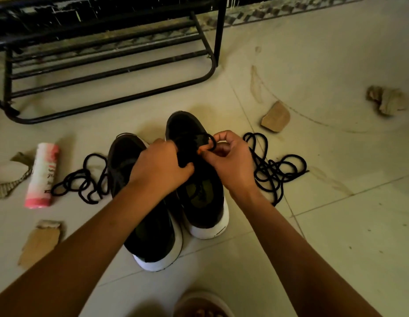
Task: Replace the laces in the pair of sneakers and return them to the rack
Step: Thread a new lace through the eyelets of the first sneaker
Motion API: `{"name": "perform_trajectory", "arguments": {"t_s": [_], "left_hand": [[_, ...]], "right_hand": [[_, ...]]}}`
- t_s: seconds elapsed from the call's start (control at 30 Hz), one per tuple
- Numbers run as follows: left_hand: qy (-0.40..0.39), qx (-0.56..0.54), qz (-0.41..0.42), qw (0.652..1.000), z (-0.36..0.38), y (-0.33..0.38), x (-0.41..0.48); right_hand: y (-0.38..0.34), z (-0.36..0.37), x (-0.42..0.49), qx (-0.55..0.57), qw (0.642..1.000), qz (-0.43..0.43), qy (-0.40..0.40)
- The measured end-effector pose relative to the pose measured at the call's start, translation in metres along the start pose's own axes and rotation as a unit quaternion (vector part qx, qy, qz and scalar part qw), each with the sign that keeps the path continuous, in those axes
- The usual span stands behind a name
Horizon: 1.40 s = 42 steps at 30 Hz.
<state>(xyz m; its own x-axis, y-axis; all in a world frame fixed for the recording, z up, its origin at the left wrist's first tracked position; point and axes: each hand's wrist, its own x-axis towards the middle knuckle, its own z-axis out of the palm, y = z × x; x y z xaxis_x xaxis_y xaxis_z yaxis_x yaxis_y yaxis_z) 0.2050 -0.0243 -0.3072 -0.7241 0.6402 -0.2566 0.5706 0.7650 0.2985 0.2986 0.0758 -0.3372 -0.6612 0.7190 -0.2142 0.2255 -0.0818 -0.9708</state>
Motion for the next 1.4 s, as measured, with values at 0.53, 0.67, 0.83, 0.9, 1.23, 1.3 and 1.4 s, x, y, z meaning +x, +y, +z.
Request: {"name": "perform_trajectory", "arguments": {"t_s": [0.53,0.67,0.83,0.9,1.23,1.3,1.4], "left_hand": [[0.067,-0.313,-0.15,0.935,0.02,-0.009,-0.01],[0.003,-0.466,-0.213,0.859,0.016,-0.009,-0.005],[-0.019,-0.51,-0.224,0.83,0.014,-0.008,-0.003],[-0.016,-0.517,-0.225,0.826,0.014,-0.005,-0.004],[-0.034,-0.536,-0.229,0.812,0.012,-0.008,-0.004],[-0.043,-0.541,-0.23,0.808,0.011,-0.008,-0.003],[-0.05,-0.551,-0.23,0.801,0.01,-0.008,-0.003]], "right_hand": [[0.009,0.012,0.004,-0.091,0.993,-0.069,-0.025],[0.008,0.018,0.005,-0.135,0.985,-0.104,-0.027],[0.006,0.014,0.008,-0.243,0.96,-0.119,-0.071],[0.004,0.016,0.01,-0.311,0.939,-0.125,-0.079],[0.009,0.009,0.01,-0.181,0.977,-0.105,-0.046],[0.012,0.006,0.009,-0.169,0.978,-0.107,-0.054],[0.012,0.008,0.007,-0.177,0.975,-0.115,-0.072]]}}
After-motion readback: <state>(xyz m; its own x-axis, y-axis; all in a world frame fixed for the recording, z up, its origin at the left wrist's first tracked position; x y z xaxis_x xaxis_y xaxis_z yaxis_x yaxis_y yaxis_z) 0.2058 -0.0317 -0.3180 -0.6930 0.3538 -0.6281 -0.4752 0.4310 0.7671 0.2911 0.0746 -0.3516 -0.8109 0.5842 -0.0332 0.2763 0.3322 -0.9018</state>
